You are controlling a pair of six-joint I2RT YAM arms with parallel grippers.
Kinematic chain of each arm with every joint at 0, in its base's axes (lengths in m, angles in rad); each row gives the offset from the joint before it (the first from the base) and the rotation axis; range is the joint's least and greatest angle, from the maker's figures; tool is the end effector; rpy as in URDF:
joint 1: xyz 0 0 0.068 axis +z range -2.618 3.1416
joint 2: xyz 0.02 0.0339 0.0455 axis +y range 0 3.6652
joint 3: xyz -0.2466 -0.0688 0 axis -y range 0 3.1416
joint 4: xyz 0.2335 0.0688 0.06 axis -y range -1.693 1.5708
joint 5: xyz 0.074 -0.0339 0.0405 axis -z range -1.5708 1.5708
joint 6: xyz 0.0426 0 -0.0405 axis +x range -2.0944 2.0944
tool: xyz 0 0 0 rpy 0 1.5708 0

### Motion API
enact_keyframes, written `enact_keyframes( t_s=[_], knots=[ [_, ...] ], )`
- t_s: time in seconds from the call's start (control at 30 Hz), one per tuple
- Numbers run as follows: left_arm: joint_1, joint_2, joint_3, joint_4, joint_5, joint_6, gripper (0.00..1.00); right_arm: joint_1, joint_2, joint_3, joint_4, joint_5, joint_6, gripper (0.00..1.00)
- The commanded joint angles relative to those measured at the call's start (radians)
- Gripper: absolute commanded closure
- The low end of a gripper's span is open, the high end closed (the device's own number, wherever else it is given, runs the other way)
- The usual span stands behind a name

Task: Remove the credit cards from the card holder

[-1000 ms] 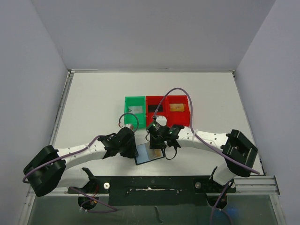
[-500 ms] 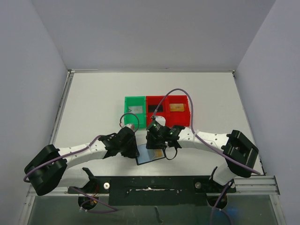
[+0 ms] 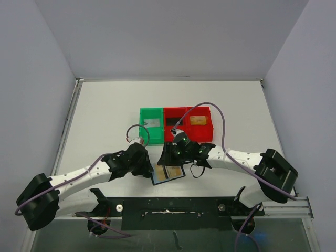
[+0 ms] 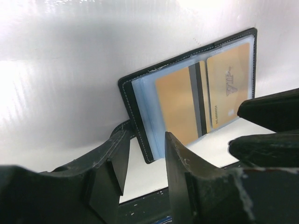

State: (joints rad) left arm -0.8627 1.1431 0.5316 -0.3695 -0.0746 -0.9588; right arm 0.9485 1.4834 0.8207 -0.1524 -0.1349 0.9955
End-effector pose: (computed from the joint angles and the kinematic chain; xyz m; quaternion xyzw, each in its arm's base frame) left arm 0.1378 -0.1560 0.1562 -0.0568 0.9545 -0.2076 0.2063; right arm 0.1697 0.2464 0.1782 -0.0031 0.9277 0.3394 0.1557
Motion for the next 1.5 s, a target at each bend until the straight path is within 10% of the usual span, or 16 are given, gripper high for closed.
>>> enact_keyframes(
  t_s=[0.0, 0.93, 1.47],
  knots=[
    [0.000, -0.097, -0.015, -0.048, -0.076, -0.053, 0.64, -0.024, -0.104, -0.053, 0.163, -0.057, 0.016, 0.54],
    [0.001, -0.189, 0.024, 0.070, 0.001, -0.040, 0.57, -0.144, -0.648, -0.494, 0.111, 0.367, 0.368, 0.03],
    [-0.001, -0.064, -0.007, 0.176, 0.082, -0.062, 0.57, -0.099, -0.434, -0.456, 0.401, 0.110, 0.256, 0.17]
  ],
)
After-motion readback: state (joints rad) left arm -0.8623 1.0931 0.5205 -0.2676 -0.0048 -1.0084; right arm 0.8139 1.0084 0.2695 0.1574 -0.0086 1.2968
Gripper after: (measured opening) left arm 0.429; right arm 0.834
